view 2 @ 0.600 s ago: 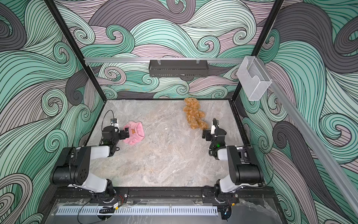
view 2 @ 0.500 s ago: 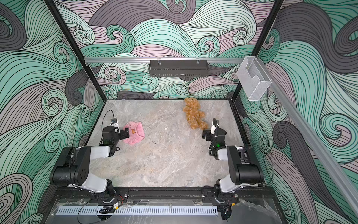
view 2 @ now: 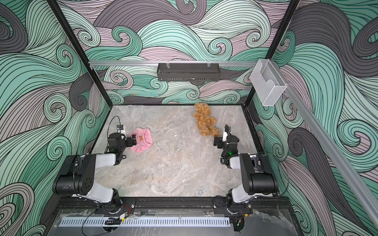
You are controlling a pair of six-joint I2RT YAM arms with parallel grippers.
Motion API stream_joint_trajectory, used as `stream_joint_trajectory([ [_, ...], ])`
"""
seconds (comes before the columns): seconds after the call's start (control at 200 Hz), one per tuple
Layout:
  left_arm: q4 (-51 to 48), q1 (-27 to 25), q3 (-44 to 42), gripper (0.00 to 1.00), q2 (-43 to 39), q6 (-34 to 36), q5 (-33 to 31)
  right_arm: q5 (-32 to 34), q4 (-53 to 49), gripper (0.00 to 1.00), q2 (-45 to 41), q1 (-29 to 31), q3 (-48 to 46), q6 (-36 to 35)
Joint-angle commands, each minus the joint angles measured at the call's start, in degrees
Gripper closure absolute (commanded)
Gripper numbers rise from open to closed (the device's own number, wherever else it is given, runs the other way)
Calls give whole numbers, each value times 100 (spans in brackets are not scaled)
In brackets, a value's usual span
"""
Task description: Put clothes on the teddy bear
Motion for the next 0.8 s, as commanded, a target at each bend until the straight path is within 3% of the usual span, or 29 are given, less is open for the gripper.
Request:
stream_joint_trajectory([
  [0.0, -77, 68, 138, 1, 54, -22, 69, -39, 129, 1, -45, -15, 68, -15],
  [0.48, -71, 68, 138, 1, 43, -22, 74, -53, 137, 1, -49, -20, 62, -11],
  [0.575, -51, 67, 177, 2, -2, 97, 69, 201, 121, 1, -283, 13, 25, 54],
  [0.63, -564, 65, 432, 4, -204, 143, 78, 399, -708, 1, -798, 19, 220, 115],
  [0.705, -2094, 59, 1096, 11, -513, -132, -120, 831, -1978, 1, -1568, 15, 594, 566],
  [0.795, -3034, 68, 1603, 11, -813, -1057, -774, 1023, -2654, 1, -2311, 9, 758, 1211],
])
